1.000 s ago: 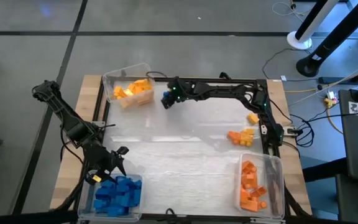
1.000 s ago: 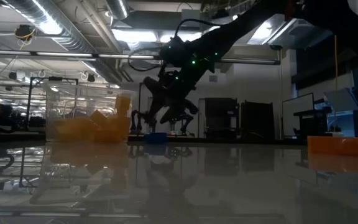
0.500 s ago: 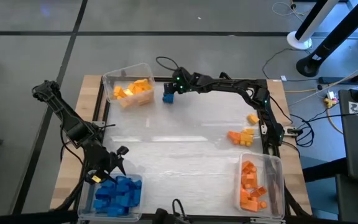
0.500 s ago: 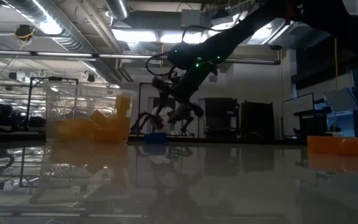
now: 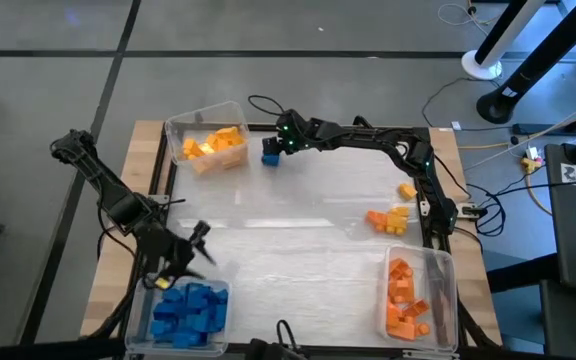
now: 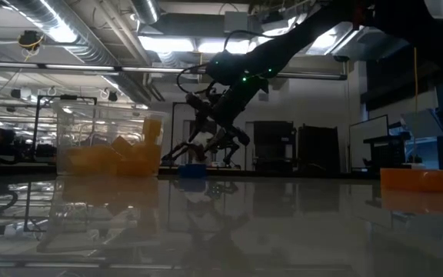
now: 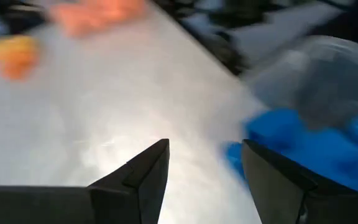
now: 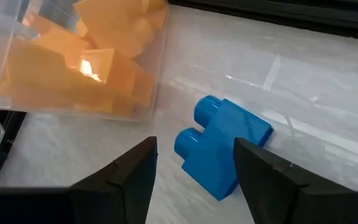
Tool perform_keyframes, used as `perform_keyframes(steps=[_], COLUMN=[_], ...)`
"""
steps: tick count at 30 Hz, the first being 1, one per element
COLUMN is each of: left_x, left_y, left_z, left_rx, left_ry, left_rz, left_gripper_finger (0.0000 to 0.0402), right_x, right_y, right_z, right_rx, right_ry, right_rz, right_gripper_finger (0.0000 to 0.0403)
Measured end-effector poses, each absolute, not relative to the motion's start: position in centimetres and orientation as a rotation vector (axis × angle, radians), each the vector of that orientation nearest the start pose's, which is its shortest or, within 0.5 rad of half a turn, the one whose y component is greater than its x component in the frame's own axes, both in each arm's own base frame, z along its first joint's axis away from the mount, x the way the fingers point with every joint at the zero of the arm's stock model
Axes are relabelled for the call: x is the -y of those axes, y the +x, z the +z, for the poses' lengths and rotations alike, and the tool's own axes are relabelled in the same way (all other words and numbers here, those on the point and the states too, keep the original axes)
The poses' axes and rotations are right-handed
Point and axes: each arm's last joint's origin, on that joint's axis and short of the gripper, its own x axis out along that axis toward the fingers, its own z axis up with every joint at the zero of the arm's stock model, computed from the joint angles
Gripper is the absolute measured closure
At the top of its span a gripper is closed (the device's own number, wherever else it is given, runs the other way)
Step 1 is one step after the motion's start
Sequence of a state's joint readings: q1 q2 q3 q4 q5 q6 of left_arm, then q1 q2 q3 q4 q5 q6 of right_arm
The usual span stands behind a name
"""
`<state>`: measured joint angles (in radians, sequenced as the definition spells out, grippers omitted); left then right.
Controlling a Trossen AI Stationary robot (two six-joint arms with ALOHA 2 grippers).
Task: Sort blocks
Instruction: Put the blue game piece into the bottom left transparent bin
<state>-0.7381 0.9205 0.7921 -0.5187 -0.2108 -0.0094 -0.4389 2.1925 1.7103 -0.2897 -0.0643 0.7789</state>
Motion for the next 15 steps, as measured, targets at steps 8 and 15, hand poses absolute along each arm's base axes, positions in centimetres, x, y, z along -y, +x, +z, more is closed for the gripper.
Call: perform_keyframes(steps=[8,15], left_x=[9.9,8.6], left_y=[15.3,16.1], left_z=[28.9,29.0], left_rx=[-0.547,-0.552], left_ry=[0.264,0.244], left_rz=[-0.266,-0.187], left_gripper_finger=[0.0213,0.0213], right_x=[20.6,20.5], right_y=[43.8,43.6], right_z=[18.6,18.4], right_rx=[-0.617,-0.632], right_ry=[0.942,0.951], right_rz=[-0.718,-0.755], right_gripper_finger=[0.0190,0.0190])
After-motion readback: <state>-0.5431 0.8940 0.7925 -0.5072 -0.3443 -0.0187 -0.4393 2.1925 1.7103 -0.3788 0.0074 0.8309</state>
